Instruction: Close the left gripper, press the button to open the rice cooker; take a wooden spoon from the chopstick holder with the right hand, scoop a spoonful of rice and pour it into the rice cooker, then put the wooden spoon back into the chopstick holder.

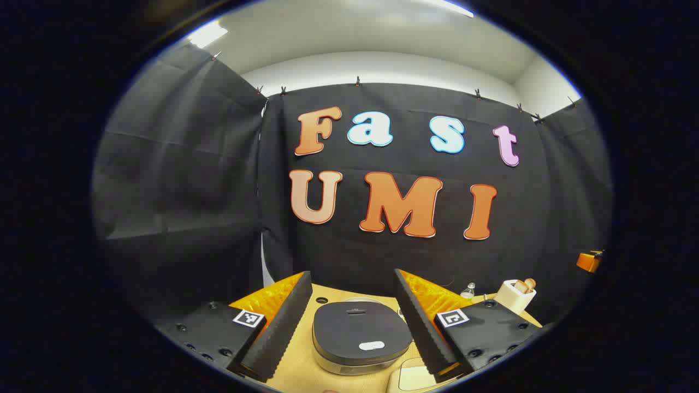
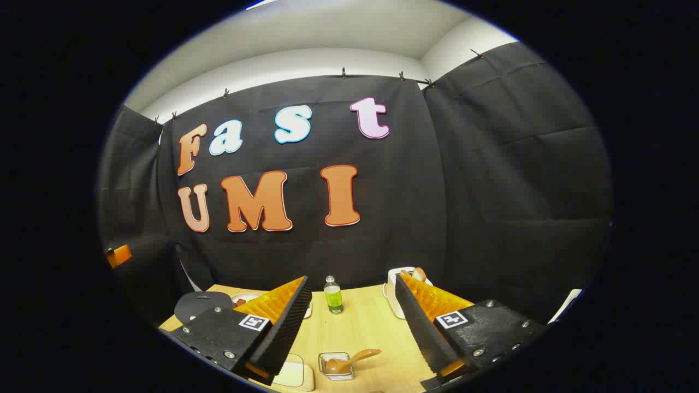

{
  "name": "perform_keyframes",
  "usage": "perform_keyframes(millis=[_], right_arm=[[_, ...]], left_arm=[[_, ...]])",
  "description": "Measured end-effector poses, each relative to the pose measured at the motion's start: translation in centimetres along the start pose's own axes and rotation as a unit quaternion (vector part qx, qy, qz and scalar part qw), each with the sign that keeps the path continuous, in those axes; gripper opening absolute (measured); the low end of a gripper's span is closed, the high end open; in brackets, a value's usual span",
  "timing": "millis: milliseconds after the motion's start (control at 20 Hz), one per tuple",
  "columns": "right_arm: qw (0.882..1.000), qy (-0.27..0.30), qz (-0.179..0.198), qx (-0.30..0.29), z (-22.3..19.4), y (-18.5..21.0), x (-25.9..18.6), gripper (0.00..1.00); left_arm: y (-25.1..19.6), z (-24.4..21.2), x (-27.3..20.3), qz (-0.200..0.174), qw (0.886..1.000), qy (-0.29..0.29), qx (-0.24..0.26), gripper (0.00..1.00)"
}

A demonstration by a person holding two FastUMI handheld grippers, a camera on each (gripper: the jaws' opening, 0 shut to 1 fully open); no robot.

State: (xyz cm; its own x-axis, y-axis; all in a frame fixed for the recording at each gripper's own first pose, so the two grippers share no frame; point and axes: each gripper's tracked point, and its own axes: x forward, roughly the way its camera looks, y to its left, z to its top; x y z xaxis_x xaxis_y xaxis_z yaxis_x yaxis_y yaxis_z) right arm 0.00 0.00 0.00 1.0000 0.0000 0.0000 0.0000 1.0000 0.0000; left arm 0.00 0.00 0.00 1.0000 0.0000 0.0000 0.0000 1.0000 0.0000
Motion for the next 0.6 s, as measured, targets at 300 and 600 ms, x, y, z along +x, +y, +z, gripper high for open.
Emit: perform_keyframes(millis=[300,600], right_arm=[[1.000,0.007,0.005,-0.015,-0.2,-1.0,0.1,0.99],[1.000,-0.002,-0.009,-0.028,0.4,-1.0,0.1,0.99]], left_arm=[[-1.4,0.7,-1.3,0.010,1.000,-0.004,0.023,1.00],[-1.5,1.2,-0.4,-0.002,1.000,-0.001,0.010,0.98]])
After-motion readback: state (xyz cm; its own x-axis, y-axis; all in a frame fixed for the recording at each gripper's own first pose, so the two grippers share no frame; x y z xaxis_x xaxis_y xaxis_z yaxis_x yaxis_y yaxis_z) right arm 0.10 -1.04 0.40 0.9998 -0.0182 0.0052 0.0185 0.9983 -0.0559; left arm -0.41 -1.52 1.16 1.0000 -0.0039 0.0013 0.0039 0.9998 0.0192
